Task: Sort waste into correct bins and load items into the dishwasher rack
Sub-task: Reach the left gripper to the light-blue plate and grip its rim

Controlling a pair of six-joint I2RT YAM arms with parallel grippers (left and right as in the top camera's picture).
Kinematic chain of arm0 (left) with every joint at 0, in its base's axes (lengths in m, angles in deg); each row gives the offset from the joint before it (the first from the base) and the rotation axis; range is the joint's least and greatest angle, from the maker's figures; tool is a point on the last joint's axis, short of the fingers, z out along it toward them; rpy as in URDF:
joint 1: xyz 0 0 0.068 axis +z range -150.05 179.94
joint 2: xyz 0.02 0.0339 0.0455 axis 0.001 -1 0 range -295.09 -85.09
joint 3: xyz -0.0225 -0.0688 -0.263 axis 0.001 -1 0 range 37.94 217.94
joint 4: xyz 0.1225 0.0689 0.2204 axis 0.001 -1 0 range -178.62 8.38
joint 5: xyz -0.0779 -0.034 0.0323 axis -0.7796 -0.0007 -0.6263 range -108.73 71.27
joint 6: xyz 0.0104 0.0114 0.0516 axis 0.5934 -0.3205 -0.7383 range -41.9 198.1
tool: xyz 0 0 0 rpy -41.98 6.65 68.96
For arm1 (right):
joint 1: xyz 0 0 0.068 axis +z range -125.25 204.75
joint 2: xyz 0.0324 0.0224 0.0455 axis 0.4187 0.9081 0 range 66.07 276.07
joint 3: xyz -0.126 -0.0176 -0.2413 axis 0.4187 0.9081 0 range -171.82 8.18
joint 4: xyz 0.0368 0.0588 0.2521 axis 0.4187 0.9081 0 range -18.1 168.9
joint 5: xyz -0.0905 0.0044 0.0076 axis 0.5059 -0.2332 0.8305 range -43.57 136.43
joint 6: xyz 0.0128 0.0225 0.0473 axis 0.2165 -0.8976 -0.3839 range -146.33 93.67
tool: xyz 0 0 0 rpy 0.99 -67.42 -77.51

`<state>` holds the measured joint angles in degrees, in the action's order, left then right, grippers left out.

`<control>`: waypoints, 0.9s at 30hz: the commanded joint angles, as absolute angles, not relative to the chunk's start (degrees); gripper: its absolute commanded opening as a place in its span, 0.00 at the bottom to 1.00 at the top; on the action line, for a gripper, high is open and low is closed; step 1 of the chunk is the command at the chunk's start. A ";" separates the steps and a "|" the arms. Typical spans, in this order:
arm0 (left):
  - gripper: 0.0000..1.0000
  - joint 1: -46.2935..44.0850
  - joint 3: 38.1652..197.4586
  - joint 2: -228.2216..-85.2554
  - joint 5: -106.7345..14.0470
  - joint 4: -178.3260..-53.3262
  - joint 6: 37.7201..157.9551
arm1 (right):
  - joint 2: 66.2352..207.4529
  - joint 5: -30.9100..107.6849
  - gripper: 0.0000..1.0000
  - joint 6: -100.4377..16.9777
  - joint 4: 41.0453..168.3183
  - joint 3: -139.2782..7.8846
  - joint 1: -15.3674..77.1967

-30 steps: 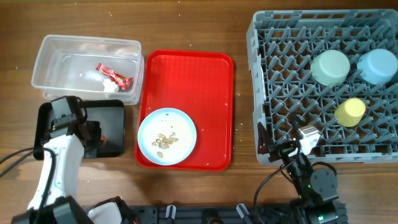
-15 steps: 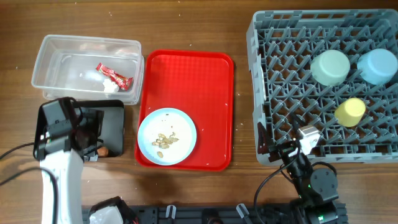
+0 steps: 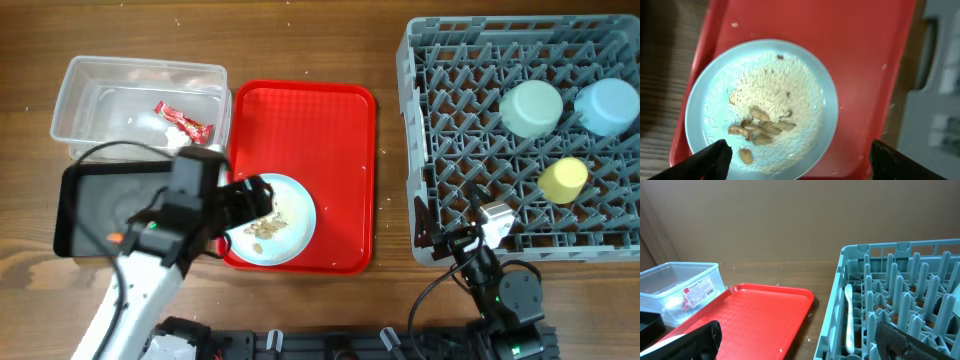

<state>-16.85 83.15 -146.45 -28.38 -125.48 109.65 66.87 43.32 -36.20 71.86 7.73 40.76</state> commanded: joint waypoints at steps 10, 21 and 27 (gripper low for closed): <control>0.88 -20.94 84.24 -156.07 -24.88 -126.50 102.50 | 66.78 44.06 1.00 -36.86 71.69 7.88 40.63; 0.73 -20.96 84.24 -156.05 -12.27 -129.67 102.18 | 66.78 44.06 1.00 -36.90 71.69 7.88 40.63; 0.52 -22.19 83.80 -156.44 -6.17 -130.72 100.56 | 66.78 44.06 1.00 -36.90 71.71 7.88 40.63</control>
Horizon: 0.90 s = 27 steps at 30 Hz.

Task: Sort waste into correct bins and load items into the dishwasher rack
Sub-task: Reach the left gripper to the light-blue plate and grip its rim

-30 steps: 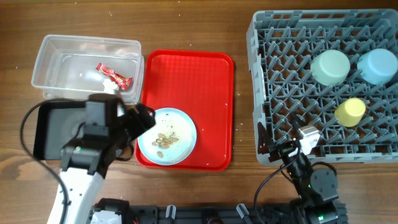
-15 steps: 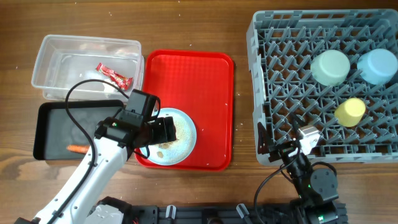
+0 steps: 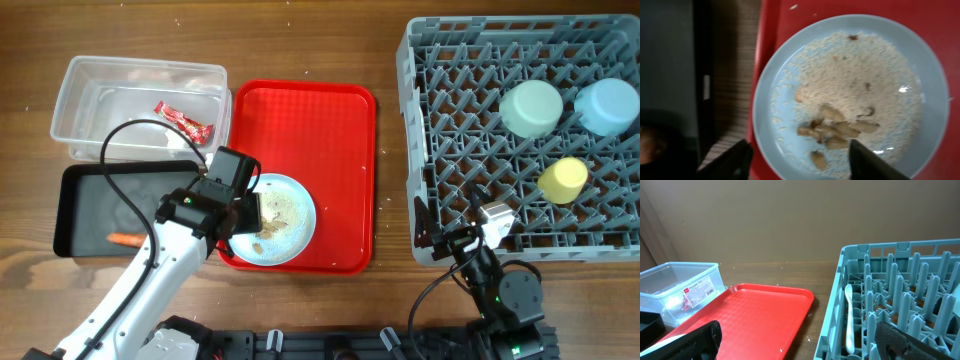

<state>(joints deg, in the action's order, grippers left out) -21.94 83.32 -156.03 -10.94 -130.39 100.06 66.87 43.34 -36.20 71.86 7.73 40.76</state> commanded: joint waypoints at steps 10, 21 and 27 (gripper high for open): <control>0.06 -22.19 79.30 -172.07 -3.42 -121.78 105.63 | 66.78 44.06 1.00 -36.90 71.71 7.88 40.63; 0.04 -21.94 83.69 -167.28 3.05 -127.84 107.53 | 66.78 44.06 1.00 -36.88 71.71 7.88 40.63; 0.04 -21.90 81.00 -170.58 3.01 -123.92 107.53 | 66.78 44.06 1.00 -36.88 71.69 7.88 40.63</control>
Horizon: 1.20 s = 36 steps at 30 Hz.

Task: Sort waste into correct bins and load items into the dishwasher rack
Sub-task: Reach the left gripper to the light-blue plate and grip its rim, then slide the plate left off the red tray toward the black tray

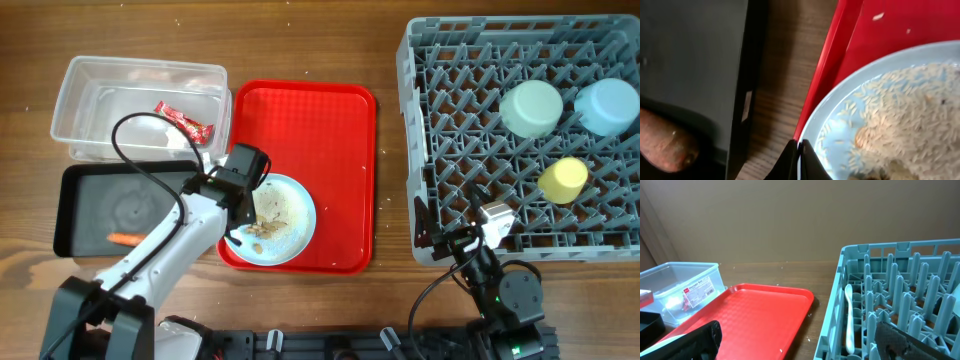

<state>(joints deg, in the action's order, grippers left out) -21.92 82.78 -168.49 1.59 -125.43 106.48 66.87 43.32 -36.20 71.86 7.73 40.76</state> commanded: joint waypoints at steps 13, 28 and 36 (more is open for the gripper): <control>0.08 -22.08 84.26 -171.39 -2.94 -125.04 107.29 | 66.78 44.06 1.00 -36.88 71.69 7.88 40.63; 0.35 -44.35 93.99 -171.44 -11.11 -124.43 107.36 | 66.78 44.06 1.00 -36.88 71.71 7.88 40.63; 0.36 -49.99 93.99 -184.01 -6.26 -117.10 107.29 | 66.78 44.06 0.99 -36.88 71.71 7.88 40.63</control>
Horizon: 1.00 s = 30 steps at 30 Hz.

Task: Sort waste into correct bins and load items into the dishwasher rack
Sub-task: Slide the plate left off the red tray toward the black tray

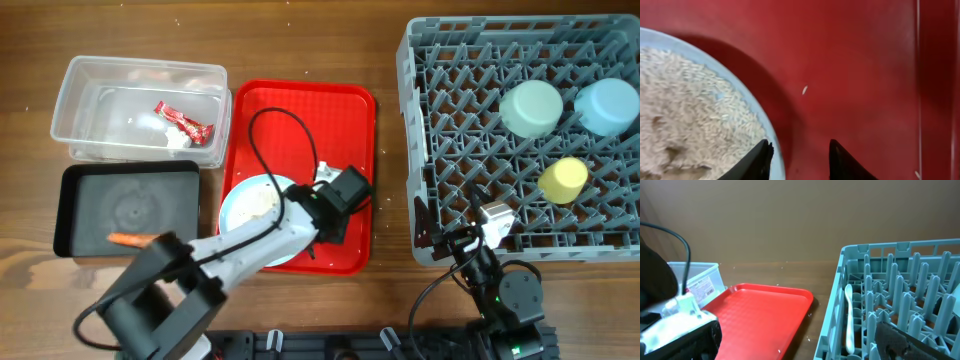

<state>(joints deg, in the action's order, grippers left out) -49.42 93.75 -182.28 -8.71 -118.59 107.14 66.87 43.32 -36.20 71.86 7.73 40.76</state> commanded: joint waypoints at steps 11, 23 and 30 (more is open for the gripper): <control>0.05 -50.10 93.99 -189.49 -3.24 -115.16 107.25 | 66.78 44.06 1.00 -36.88 71.69 7.88 40.63; 0.04 -50.10 107.30 -189.34 0.80 -129.63 104.19 | 66.78 44.06 1.00 -36.88 71.69 7.88 40.63; 0.04 -50.10 115.56 -189.32 5.00 -140.51 103.82 | 66.78 44.06 1.00 -36.90 71.69 7.88 40.63</control>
